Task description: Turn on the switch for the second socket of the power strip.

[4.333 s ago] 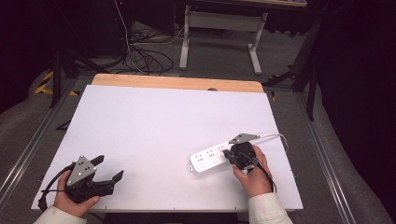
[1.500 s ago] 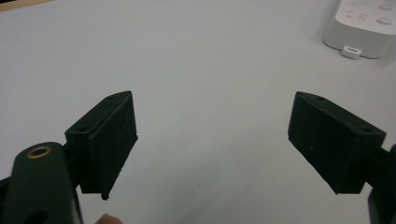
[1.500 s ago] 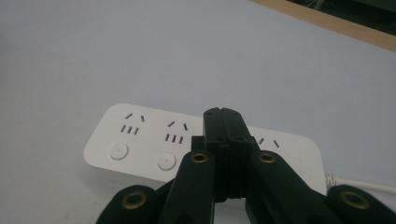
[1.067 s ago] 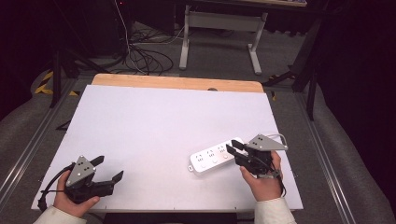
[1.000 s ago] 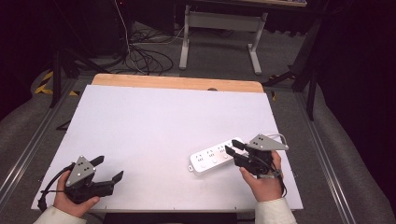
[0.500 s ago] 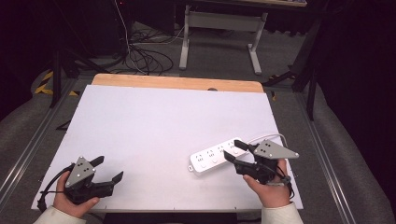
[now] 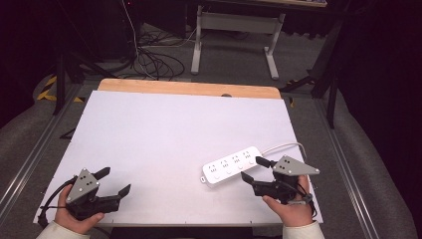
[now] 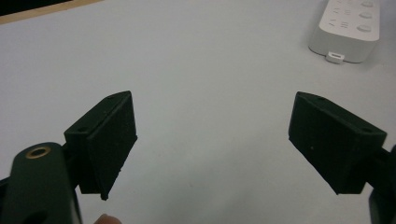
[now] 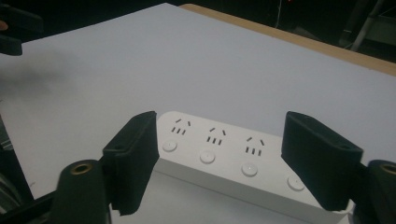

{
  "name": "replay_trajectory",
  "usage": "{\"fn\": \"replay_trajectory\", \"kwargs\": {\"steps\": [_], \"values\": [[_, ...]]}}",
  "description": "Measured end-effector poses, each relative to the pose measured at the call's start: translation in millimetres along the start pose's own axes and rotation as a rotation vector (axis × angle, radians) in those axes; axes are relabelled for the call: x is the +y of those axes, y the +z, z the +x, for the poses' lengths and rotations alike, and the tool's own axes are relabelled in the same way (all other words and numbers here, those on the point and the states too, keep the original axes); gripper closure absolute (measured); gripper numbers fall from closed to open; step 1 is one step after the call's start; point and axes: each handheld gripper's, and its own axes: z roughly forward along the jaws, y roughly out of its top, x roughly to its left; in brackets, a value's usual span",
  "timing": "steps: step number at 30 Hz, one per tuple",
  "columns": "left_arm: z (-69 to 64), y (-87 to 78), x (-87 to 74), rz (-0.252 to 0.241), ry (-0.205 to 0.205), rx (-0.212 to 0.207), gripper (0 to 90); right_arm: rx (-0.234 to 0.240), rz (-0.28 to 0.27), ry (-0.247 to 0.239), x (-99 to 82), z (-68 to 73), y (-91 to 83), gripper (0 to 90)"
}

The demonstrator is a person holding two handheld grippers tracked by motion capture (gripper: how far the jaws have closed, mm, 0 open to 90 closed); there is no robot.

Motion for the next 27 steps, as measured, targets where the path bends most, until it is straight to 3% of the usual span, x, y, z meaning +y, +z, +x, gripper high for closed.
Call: {"fn": "replay_trajectory", "kwargs": {"steps": [4, 12, 20, 27], "values": [[0.0, -0.6, -0.6, -0.005, -0.011, -0.003, 15.5, 0.027, -0.004, 0.002, -7.6, -3.0, -1.3, 19.5], [-1.3, -2.0, -0.6, -0.005, 0.004, -0.010, 15.3, 0.087, 0.002, -0.012, -27.9, -7.5, -1.4, 12.2], [-1.2, -3.3, -0.8, -0.006, 0.001, -0.019, 15.0, 0.086, 0.042, 0.021, -46.3, -12.4, 3.6, 10.3], [-0.5, -2.7, -1.2, -0.003, -0.011, -0.031, 14.4, 0.065, 0.102, 0.019, -57.5, -13.1, 9.2, 12.7]]}}
